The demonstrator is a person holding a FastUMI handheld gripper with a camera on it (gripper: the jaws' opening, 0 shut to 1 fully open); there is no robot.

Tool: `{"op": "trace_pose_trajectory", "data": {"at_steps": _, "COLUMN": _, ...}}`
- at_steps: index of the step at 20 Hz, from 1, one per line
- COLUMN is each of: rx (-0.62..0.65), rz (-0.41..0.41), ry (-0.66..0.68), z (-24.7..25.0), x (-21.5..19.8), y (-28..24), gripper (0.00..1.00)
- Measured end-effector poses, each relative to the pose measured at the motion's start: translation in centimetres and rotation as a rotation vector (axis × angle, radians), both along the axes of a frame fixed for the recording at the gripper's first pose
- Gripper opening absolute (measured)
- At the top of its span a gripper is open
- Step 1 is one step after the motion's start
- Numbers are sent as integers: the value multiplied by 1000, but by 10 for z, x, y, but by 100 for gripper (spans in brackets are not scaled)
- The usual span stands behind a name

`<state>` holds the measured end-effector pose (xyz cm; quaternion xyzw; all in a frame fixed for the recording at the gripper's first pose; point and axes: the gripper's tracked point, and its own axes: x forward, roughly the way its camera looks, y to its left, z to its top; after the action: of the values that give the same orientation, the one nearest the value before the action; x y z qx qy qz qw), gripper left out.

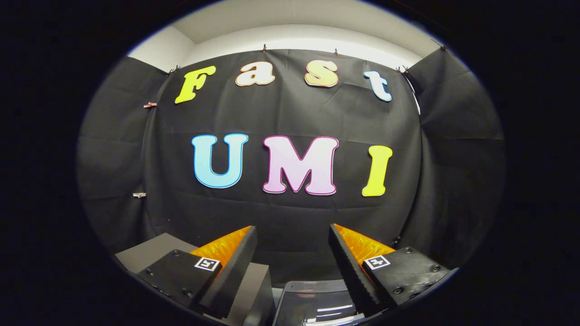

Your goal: Put the clothes into the washing machine and then close the washing machine lid.

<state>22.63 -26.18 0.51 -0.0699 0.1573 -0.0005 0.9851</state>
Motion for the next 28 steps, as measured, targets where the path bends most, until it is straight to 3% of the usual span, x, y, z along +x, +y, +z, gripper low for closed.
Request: {"op": "trace_pose_trajectory", "data": {"at_steps": 28, "rx": 16, "rz": -4, "ry": 33, "z": -3, "x": -5, "y": -25, "gripper": 99}}
